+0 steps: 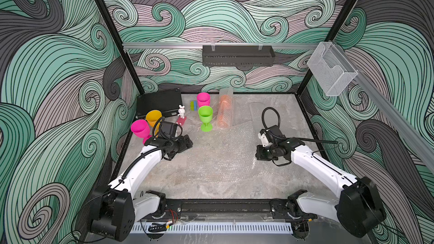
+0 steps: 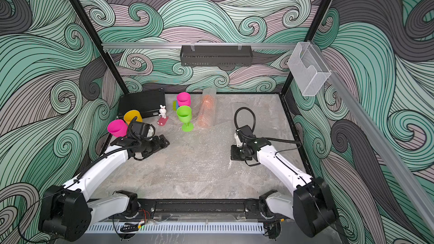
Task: Unpack wine glasses from bubble wrap
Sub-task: Move the bubble wrap onto the bubble wrap.
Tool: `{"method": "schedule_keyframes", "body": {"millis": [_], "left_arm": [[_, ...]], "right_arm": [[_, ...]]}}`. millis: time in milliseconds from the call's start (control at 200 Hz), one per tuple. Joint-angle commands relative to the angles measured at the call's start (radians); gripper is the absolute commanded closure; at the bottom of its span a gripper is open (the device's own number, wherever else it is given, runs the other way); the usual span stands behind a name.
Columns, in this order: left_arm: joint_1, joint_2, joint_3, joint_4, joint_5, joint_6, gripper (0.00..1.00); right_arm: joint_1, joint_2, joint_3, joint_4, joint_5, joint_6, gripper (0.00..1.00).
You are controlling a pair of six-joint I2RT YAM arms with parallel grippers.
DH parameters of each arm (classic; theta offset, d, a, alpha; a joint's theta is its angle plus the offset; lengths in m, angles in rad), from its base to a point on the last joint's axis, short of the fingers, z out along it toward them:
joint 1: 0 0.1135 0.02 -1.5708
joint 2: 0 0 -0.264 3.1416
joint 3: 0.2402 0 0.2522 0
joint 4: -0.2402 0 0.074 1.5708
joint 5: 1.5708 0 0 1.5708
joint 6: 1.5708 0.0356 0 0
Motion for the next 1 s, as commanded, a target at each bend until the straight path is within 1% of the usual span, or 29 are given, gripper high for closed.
{"method": "schedule_keyframes", "body": {"millis": [0, 115, 205, 345, 556, 681, 776, 846, 991], "left_arm": [[0.006, -0.021, -0.009, 0.011, 0.009, -0.010, 0.09], [0.006, -0.024, -0.015, 0.020, 0.012, -0.013, 0.09], [0.006, -0.021, -0.016, 0.030, 0.024, -0.016, 0.09], [0.006, -0.012, -0.014, 0.039, 0.042, -0.016, 0.09], [0.006, 0.008, -0.001, 0.044, 0.077, -0.017, 0.10], [0.006, 0.015, 0.000, 0.057, 0.095, -0.022, 0.10], [0.006, 0.029, 0.016, 0.057, 0.100, -0.015, 0.10], [0.006, 0.043, 0.027, 0.057, 0.107, -0.009, 0.10], [0.006, 0.065, 0.039, 0.065, 0.121, -0.006, 0.10]], "right_arm": [[-0.086, -0.029, 0.028, -0.087, 0.090, -0.025, 1.00], [-0.200, -0.069, 0.041, -0.102, 0.152, -0.038, 1.00], [-0.296, -0.071, 0.054, -0.116, 0.201, -0.058, 1.00], [-0.423, -0.070, 0.066, -0.086, 0.275, -0.019, 1.00], [-0.592, -0.052, 0.061, -0.063, 0.347, 0.010, 1.00], [-0.728, -0.080, 0.022, -0.030, 0.295, 0.024, 0.99], [-0.763, -0.080, 0.023, -0.025, 0.307, 0.023, 0.99], [-0.767, -0.069, 0.023, -0.013, 0.297, 0.023, 0.98], [-0.769, -0.026, 0.013, -0.002, 0.260, 0.013, 0.92]]}}
